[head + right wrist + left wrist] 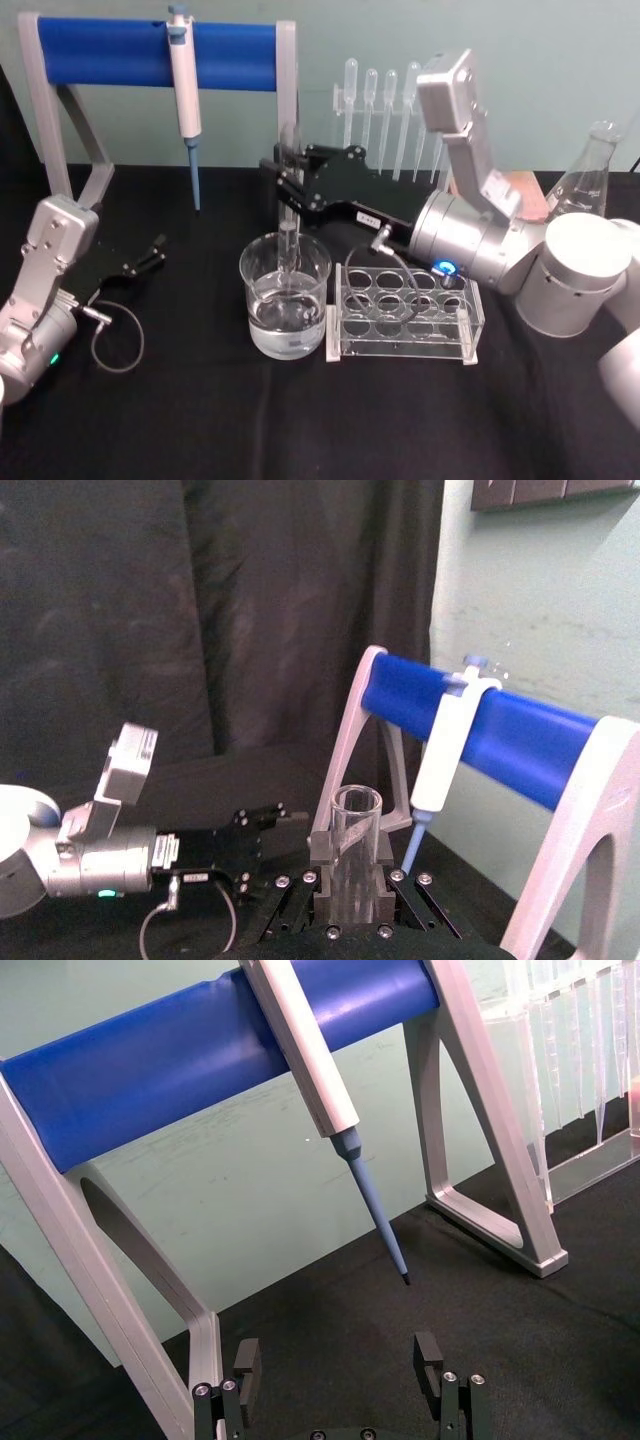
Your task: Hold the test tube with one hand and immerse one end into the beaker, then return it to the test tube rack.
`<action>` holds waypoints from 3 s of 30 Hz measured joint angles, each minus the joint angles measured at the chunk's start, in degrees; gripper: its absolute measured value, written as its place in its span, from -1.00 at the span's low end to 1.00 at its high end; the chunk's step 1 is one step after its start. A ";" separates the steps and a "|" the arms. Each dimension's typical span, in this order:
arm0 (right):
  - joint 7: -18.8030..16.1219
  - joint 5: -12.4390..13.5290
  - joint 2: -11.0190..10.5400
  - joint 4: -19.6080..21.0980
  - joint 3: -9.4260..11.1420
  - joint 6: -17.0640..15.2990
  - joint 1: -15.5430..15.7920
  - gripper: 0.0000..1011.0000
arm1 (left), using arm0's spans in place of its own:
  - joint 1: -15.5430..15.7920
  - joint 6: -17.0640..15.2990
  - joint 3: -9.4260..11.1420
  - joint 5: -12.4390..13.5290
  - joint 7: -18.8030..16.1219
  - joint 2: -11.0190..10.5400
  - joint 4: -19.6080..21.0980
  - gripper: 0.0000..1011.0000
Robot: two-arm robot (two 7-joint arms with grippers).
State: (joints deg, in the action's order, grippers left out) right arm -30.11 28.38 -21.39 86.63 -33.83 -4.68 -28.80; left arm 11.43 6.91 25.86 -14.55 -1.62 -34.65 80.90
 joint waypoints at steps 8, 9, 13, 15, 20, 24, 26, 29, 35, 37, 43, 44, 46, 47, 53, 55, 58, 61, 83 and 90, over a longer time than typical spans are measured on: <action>-0.70 -1.52 1.14 -3.97 -0.28 4.67 2.11 -0.55 | 0.00 0.00 0.00 0.00 0.00 0.00 0.00 0.98; -0.80 -1.62 1.25 -4.25 -0.25 5.03 2.31 -0.55 | 0.00 0.00 0.00 0.00 0.00 0.00 0.00 0.98; -1.25 -1.92 1.82 -5.59 -0.07 6.01 3.02 -0.55 | 0.00 0.00 0.00 0.00 0.00 0.00 0.00 0.98; -1.42 -2.15 2.05 -5.89 0.00 6.27 3.29 -0.55 | 0.00 0.00 0.00 0.00 0.00 0.00 0.00 0.98; -1.56 -2.88 2.24 -5.92 0.06 6.32 3.97 -0.55 | 0.00 0.00 0.00 0.00 0.00 0.00 0.00 0.98; -1.78 -3.48 2.38 -6.01 0.02 6.32 4.29 -0.55 | 0.00 0.00 0.00 0.00 0.00 0.00 0.00 0.98; -1.94 -3.75 2.50 -6.20 -0.06 6.37 4.36 -0.55 | 0.00 0.00 0.00 0.00 0.00 0.00 0.00 0.98; -2.17 -4.05 2.57 -6.36 -0.12 6.46 4.37 -0.55 | 0.00 0.00 0.00 0.00 0.00 0.00 0.00 0.98; -2.47 -4.80 2.82 -6.85 -0.24 6.58 4.38 -0.55 | 0.00 0.00 0.00 0.00 0.00 0.00 0.00 0.98; -2.53 -4.91 2.89 -6.92 -0.23 6.58 4.42 -0.55 | 0.00 0.00 0.00 0.00 0.00 0.00 0.00 0.98; -2.58 -4.94 2.90 -6.94 -0.22 6.58 4.43 -0.55 | 0.00 0.00 0.00 0.00 0.00 0.00 0.00 0.98; -2.58 -4.94 2.89 -6.93 -0.22 6.58 4.43 -0.55 | 0.00 0.00 0.00 0.00 0.00 0.00 0.00 0.98; -2.58 -4.94 2.89 -6.94 -0.22 6.58 4.43 -0.55 | 0.00 0.00 0.00 0.00 0.00 0.00 0.00 0.98; -2.58 -4.93 2.88 -6.94 -0.22 6.58 4.43 -0.55 | 0.00 0.00 0.00 0.00 0.00 0.00 0.00 0.98; -2.58 -4.92 2.85 -6.93 -0.23 6.58 4.41 -0.55 | 0.00 0.00 0.00 0.00 0.00 0.00 0.00 0.98; -2.57 -4.91 2.84 -6.93 -0.23 6.58 4.40 -0.55 | 0.00 0.00 0.00 0.00 0.00 0.00 0.00 0.98; -2.56 -4.89 2.84 -6.91 -0.23 6.58 4.39 -0.55 | 0.00 0.00 0.00 0.00 0.00 0.00 0.00 0.98; -2.55 -4.88 2.84 -6.91 -0.23 6.58 4.39 -0.55 | 0.00 0.00 0.00 0.00 0.00 0.00 0.00 0.98; -2.52 -4.83 2.84 -6.89 -0.23 6.58 4.39 -0.55 | 0.00 0.00 0.00 0.00 0.00 0.00 0.00 0.98; -2.50 -4.83 2.84 -6.89 -0.23 6.58 4.38 -0.55 | 0.00 0.00 0.00 0.00 0.00 0.00 0.00 0.98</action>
State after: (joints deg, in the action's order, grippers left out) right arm -32.61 23.54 -18.55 79.73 -34.06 1.90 -24.42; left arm 11.43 6.91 25.86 -14.55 -1.62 -34.65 80.90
